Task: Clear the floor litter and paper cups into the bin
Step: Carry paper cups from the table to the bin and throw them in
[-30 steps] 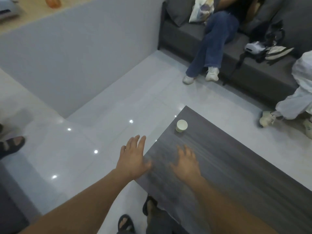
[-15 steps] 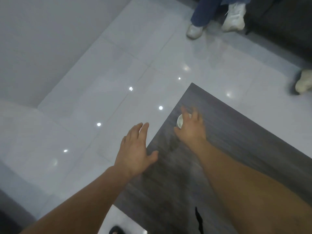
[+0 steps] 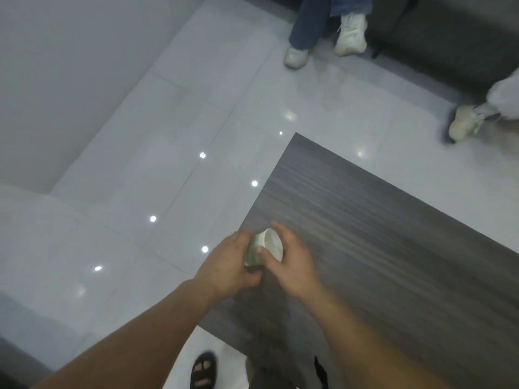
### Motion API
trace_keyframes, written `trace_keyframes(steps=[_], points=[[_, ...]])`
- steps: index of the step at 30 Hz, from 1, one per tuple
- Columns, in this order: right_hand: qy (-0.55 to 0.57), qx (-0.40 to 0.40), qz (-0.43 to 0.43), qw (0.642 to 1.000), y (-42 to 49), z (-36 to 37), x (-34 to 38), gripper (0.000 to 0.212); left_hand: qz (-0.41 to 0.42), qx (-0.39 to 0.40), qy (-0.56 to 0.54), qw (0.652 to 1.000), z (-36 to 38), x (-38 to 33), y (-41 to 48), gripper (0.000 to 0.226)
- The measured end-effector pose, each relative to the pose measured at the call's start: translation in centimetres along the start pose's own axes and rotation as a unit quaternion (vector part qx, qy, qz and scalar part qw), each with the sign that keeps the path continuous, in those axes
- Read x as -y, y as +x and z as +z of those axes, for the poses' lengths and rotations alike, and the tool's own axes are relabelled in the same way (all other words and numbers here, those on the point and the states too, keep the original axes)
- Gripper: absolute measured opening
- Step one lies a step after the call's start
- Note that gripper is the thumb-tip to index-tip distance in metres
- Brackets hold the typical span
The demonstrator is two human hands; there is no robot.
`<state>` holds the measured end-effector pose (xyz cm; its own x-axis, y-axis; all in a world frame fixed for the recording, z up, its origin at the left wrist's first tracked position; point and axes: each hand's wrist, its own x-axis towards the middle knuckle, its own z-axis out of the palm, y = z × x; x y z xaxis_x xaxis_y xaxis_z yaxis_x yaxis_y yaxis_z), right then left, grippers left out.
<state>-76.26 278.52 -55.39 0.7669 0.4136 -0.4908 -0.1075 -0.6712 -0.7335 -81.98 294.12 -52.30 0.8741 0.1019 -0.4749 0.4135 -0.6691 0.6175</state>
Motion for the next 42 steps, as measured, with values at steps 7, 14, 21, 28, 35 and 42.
trace_keyframes(steps=[7,14,21,28,35,42], points=[[0.022,-0.039,-0.035,0.998,-11.8,-1.2,3.9,0.088,0.095,0.000,-0.036,0.995,-1.7,-2.8,-9.8,0.054],[-0.040,-0.180,0.031,0.982,-28.6,0.1,2.1,0.076,0.114,0.015,0.036,0.993,0.1,-4.4,-22.4,0.094],[-0.131,-0.224,0.117,0.959,-42.4,-0.2,-4.6,0.064,0.208,0.043,0.116,0.970,4.8,-11.1,-29.3,0.082],[-0.084,-0.328,0.204,0.918,-56.3,-3.7,-14.5,0.067,0.338,0.099,0.208,0.913,17.1,-23.6,-34.0,0.079],[-0.010,-0.426,0.314,0.848,-75.4,-6.9,-27.3,0.068,0.453,0.199,0.239,0.836,37.3,-36.9,-43.7,0.086],[0.052,-0.479,0.424,0.767,-88.4,-9.2,-36.3,0.071,0.542,0.303,0.265,0.738,52.3,-47.0,-51.6,0.089]])
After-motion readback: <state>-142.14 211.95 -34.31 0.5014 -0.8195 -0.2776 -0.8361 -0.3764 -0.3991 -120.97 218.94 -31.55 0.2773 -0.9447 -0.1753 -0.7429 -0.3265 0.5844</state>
